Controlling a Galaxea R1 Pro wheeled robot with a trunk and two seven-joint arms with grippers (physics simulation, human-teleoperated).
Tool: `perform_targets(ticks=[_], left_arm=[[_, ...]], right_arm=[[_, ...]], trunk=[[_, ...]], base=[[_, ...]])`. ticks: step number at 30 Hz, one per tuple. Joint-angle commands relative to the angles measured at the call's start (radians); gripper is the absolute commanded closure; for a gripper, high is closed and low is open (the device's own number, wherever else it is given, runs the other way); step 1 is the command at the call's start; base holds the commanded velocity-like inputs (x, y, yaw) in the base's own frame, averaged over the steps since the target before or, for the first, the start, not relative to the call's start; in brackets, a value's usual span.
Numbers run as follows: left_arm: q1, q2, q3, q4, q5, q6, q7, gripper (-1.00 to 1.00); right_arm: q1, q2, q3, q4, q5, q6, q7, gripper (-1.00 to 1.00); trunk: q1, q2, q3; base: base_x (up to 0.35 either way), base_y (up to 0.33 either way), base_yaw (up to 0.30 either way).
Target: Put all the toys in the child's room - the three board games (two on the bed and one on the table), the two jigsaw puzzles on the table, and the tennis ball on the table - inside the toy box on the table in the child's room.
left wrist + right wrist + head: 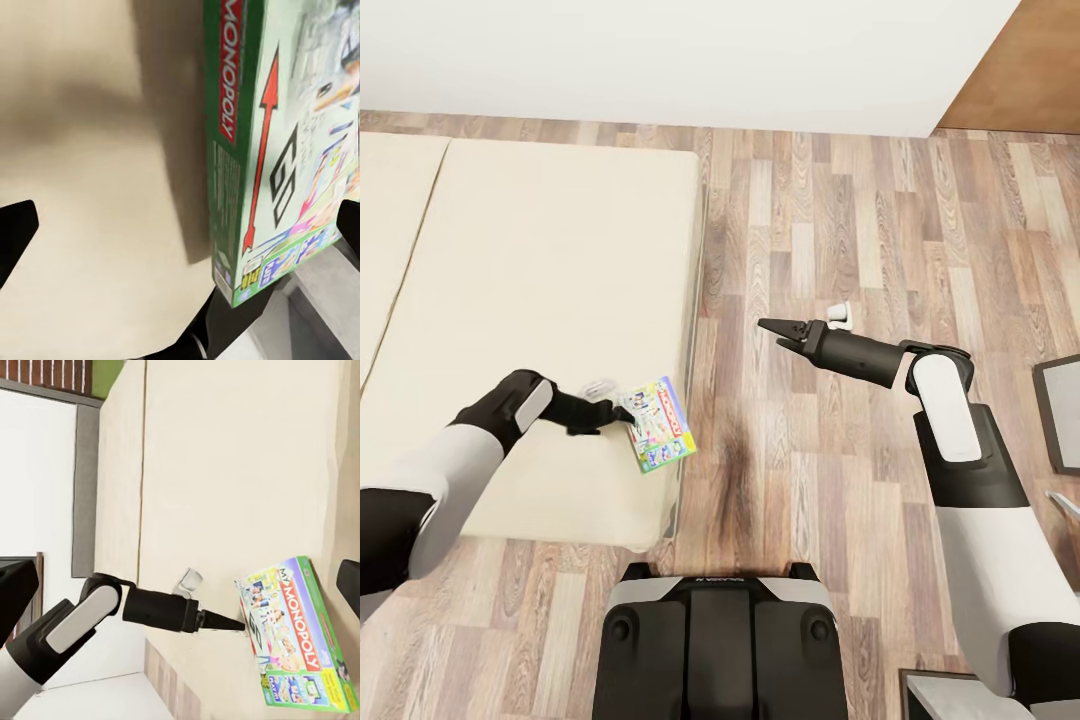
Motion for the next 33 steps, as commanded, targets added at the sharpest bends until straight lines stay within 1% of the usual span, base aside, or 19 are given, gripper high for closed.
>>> perform_targets(ticks=[1, 4, 5, 7, 9, 10, 13, 14, 18, 20, 21, 22, 29, 33], left_arm=[[0.000, 0.010, -0.006, -0.013, 0.001, 0.004, -0.006, -1.00], [0.000, 0.030, -0.006, -0.026, 0.002, 0.008, -0.008, -1.00], [0.000, 0.046, -0.004, -0.033, 0.003, 0.014, -0.011, -1.00], [0.000, 0.090, 0.000, -0.051, 0.007, 0.038, -0.015, -1.00], [0.000, 0.116, 0.002, -0.067, 0.009, 0.049, -0.020, -1.00], [0.000, 0.143, 0.004, -0.086, 0.011, 0.059, -0.033, -1.00], [0.000, 0.187, 0.005, -0.112, 0.013, 0.072, -0.080, -1.00], [0.000, 0.217, 0.005, -0.123, 0.013, 0.078, -0.132, -1.00], [0.000, 0.280, 0.003, -0.137, 0.011, 0.085, -0.273, -1.00], [0.000, 0.313, 0.000, -0.141, 0.010, 0.086, -0.349, -1.00], [0.000, 0.344, -0.003, -0.143, 0.009, 0.087, -0.424, -1.00], [0.000, 0.360, -0.005, -0.144, 0.008, 0.087, -0.460, -1.00], [0.002, 0.472, -0.017, -0.148, 0.006, 0.082, -0.681, -1.00], [0.020, 0.522, -0.024, -0.148, 0.006, 0.080, -0.792, -1.00]], right_arm=[[-0.001, -0.001, 0.000, 0.001, 0.010, 0.002, 0.010, -1.00], [-0.001, -0.001, 0.000, 0.002, 0.010, 0.002, 0.010, -1.00], [-0.001, -0.001, 0.000, 0.003, 0.010, 0.002, 0.007, -1.00], [-0.001, -0.001, 0.000, 0.003, 0.010, 0.002, -0.005, -1.00], [0.000, -0.001, 0.000, 0.003, 0.010, 0.002, -0.013, -1.00], [0.000, -0.001, 0.000, 0.003, 0.010, 0.002, -0.020, -1.00], [0.001, 0.000, 0.000, 0.003, 0.010, 0.002, -0.027, -1.00], [0.001, 0.000, 0.000, 0.003, 0.010, 0.002, -0.030, -1.00], [0.004, 0.000, 0.000, 0.001, 0.011, 0.002, -0.032, -1.00], [0.015, 0.000, -0.001, 0.000, 0.012, 0.002, -0.033, -1.00], [0.032, 0.000, -0.001, -0.002, 0.013, 0.002, -0.034, -1.00], [0.041, -0.001, -0.002, -0.004, 0.014, 0.002, -0.034, -1.00], [0.115, -0.009, -0.004, -0.010, 0.016, 0.002, -0.040, -1.00], [0.167, -0.017, -0.007, -0.024, 0.016, 0.002, -0.045, -1.00]], trunk=[[0.000, -0.001, -0.001], [0.000, -0.001, -0.001], [0.000, -0.001, -0.001], [0.000, -0.001, -0.001], [0.000, -0.001, -0.001], [0.000, -0.001, -0.001], [0.000, -0.001, 0.001], [0.000, -0.001, 0.001], [0.000, -0.001, 0.006], [0.000, -0.001, 0.009], [0.000, -0.001, 0.011], [0.000, -0.001, 0.012], [0.000, -0.001, 0.023], [0.000, -0.001, 0.030]], base=[[0.000, 0.000, 0.000], [0.000, 0.000, 0.000], [0.000, 0.000, 0.000], [0.000, 0.000, 0.000], [0.000, 0.000, 0.000], [0.000, 0.000, 0.000], [0.000, 0.000, 0.000], [0.000, 0.000, 0.000], [0.000, 0.000, 0.000], [0.000, 0.000, 0.000], [0.000, 0.000, 0.000], [0.000, 0.000, 0.000], [0.000, 0.000, 0.000], [0.000, 0.000, 0.000]])
